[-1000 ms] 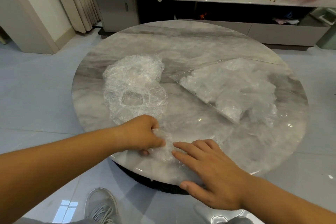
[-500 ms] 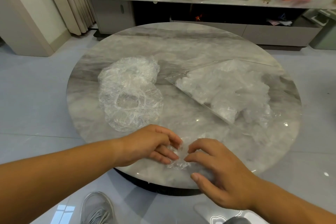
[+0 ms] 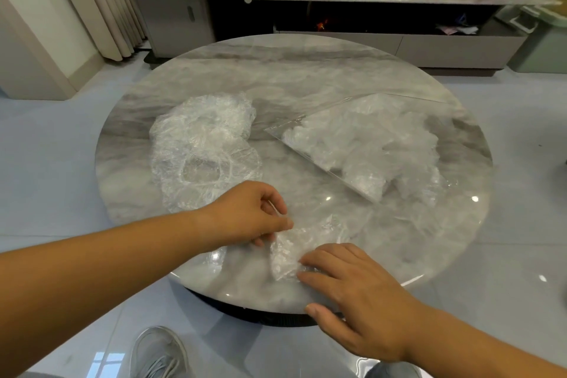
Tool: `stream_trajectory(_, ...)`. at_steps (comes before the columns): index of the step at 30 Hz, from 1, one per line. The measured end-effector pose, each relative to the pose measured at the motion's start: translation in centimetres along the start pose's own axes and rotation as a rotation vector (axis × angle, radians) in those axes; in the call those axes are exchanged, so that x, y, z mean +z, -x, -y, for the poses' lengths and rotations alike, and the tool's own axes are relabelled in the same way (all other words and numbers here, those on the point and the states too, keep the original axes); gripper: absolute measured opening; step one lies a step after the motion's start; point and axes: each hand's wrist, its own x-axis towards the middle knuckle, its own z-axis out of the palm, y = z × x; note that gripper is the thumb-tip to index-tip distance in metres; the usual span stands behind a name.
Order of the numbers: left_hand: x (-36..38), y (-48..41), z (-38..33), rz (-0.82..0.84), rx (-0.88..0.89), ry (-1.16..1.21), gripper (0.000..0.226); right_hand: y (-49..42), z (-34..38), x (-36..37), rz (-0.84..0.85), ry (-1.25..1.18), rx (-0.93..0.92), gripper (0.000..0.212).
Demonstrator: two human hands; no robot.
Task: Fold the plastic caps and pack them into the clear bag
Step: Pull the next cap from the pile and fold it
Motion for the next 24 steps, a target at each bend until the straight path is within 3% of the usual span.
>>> stream_trajectory(3, 0.3, -0.9, -0.5, -0.042, 0.075, -0.334, 0.039, 0.0, -0.4, -0.2, 0.005, -0.032, -0.027, 0.041)
stream_trajectory(5, 0.9, -1.3, -1.0, 0.010, 0.058, -0.385, 0.045, 0.1, -0.7, -0.6, 0.013, -0.054, -0.050, 0.042)
stream_trajectory(8, 1.7, -1.6, -1.1, 0.079, 0.020, -0.399, 0.037, 0.3, -1.3, -1.1, 0.032, -0.086, -0.049, 0.043)
stream_trajectory(14, 1.3, -1.3, -0.1, 0.086, -0.012, -0.019, 0.014, 0.4, -1.2, -1.4, -0.146, -0.414, 0.210, 0.037)
stream_trajectory(17, 0.8, -1.0, -0.2, 0.085, -0.041, 0.298, 0.015, -1.0, -0.5, -2.4, -0.282, -0.813, 0.541, 0.035)
stream_trajectory(19, 0.9, -0.7, -0.3, 0.112, -0.077, 0.472, 0.014, -1.9, -0.7, -2.4, -0.360, -1.046, 0.667, 0.030)
stream_trajectory(24, 1.4, 0.2, -0.2, 0.178, -0.088, 0.529, 0.025, -3.3, -0.9, -2.9, -0.404, -1.519, 0.696, 0.048)
